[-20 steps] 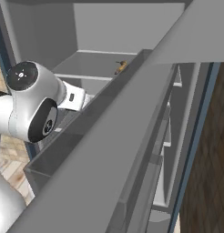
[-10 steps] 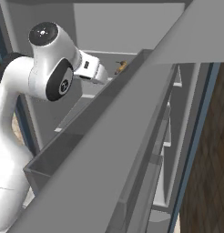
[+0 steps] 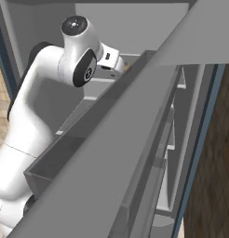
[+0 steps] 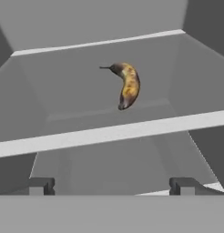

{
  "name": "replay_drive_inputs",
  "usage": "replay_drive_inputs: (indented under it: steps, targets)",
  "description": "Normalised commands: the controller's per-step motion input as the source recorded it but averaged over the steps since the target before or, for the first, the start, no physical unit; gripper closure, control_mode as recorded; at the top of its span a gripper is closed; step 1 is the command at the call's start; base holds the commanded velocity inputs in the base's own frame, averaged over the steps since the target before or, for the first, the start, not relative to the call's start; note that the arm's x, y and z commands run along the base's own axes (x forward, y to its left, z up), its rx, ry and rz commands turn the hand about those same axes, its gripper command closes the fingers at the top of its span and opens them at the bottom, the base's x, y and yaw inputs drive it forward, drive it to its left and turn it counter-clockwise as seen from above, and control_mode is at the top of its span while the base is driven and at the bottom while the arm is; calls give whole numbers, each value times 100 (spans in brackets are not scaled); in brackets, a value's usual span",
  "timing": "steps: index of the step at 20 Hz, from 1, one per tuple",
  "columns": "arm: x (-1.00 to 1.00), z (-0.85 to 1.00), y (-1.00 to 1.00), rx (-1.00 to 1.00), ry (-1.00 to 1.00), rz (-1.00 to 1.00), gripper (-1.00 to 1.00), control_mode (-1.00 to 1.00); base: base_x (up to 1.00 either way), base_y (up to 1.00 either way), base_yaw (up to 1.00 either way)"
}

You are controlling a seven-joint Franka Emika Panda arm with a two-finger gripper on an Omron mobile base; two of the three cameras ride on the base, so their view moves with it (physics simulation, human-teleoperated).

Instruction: Pick up the peach and banana from the fridge and place one fruit on each plate on the dining counter.

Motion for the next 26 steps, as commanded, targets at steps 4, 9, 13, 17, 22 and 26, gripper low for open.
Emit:
replay_drive_inputs:
  steps: [4, 9, 13, 17, 22, 26]
  targets:
    - [65, -10, -28, 0, 4, 0, -100, -100, 0, 0, 0]
    - [67, -19, -24, 0, 9, 0, -100, -100, 0, 0, 0]
    - [69, -19, -23, 0, 9, 0, -100, -100, 0, 0, 0]
    - [63, -8, -19, 0, 5, 0, -100, -100, 0, 0, 0]
    - [51, 0, -6, 0, 0, 0, -100, -100, 0, 0, 0]
    - [32, -12, 0, 0, 0, 2, -100, -100, 0, 0, 0]
